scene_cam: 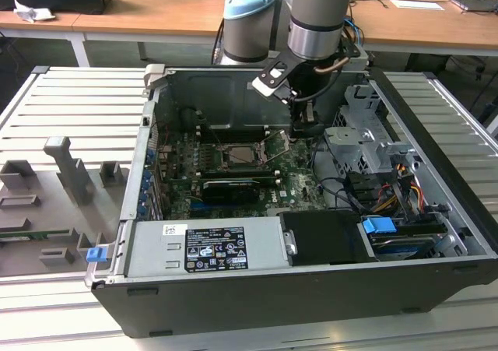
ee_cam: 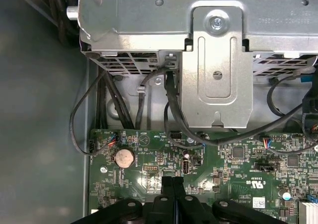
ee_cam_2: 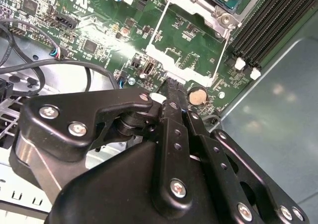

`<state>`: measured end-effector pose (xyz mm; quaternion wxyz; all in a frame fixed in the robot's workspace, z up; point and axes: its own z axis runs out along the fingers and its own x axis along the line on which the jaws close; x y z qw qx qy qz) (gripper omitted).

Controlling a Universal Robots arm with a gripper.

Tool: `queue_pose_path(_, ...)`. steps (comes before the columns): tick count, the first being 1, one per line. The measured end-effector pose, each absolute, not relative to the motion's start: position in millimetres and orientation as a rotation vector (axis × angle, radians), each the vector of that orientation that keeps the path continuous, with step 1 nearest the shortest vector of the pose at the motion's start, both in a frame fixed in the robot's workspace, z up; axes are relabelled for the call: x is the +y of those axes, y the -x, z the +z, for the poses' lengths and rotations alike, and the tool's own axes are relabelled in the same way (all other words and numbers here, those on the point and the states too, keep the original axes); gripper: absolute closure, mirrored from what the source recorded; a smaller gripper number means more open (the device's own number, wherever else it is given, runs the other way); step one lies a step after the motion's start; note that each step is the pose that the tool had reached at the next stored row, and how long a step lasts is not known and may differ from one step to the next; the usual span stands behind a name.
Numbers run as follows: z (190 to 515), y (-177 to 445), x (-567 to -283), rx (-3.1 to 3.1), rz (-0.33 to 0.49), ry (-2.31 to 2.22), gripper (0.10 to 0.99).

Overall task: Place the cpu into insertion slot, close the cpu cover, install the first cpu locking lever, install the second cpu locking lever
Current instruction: 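Close the cpu cover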

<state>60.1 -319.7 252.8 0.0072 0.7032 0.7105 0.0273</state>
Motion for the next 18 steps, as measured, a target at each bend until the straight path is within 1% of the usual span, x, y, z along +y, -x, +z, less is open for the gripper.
queue_pose_path(8,243.3,-62.6,-319.7,2.222,0.085,-2.199,0.98)
queue_pose_path(18,242.6,-59.6,-319.8,2.222,0.085,-2.199,0.98)
